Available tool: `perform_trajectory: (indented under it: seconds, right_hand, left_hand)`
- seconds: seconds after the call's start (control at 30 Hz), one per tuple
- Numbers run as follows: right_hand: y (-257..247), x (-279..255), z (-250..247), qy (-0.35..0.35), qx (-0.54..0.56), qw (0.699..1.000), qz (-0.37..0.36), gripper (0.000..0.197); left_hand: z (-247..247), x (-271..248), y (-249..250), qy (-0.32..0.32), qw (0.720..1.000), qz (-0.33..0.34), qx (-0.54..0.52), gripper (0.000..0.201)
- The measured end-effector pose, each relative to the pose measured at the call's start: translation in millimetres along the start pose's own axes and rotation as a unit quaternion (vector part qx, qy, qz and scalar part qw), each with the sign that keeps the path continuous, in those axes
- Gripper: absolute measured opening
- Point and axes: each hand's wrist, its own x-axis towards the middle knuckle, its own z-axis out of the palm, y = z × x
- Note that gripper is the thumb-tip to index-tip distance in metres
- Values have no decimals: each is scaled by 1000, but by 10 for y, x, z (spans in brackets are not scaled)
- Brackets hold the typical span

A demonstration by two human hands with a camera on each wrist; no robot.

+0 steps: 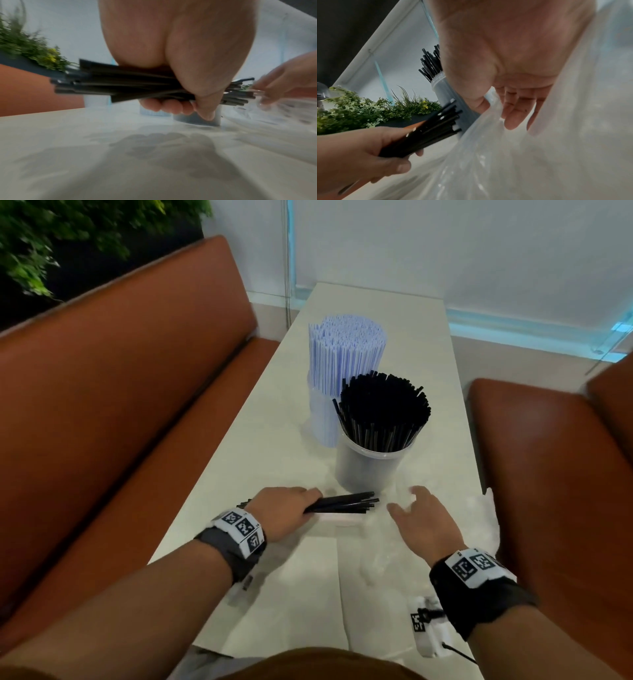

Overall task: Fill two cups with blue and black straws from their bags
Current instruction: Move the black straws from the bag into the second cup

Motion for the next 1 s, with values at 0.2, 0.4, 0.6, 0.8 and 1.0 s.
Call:
perform_trajectory:
  seconds: [0.2,0.4,0.6,0.8,1.0]
  right_hand:
    - [-279,-161,-134,179,286,924,-180,37]
    - [-492,-305,-133,45,435,878,-194,26]
    - [-423,-251,-127,0,386,907,-170,22]
    - [-339,-223,-219,-78,611,788,5,62]
    - [-389,-290,-150,-191,678,708,51,79]
  left_hand:
    - [-59,-85,163,79,997,13,-22,26]
    - [-168,67,581,146,986,64,-48,24]
    - [-243,144,726,150,984,52,-77,24]
    - [-714,127,823,228,895,23,-384,8]
    - [-1327,184,1180,342,629,116,-688,11]
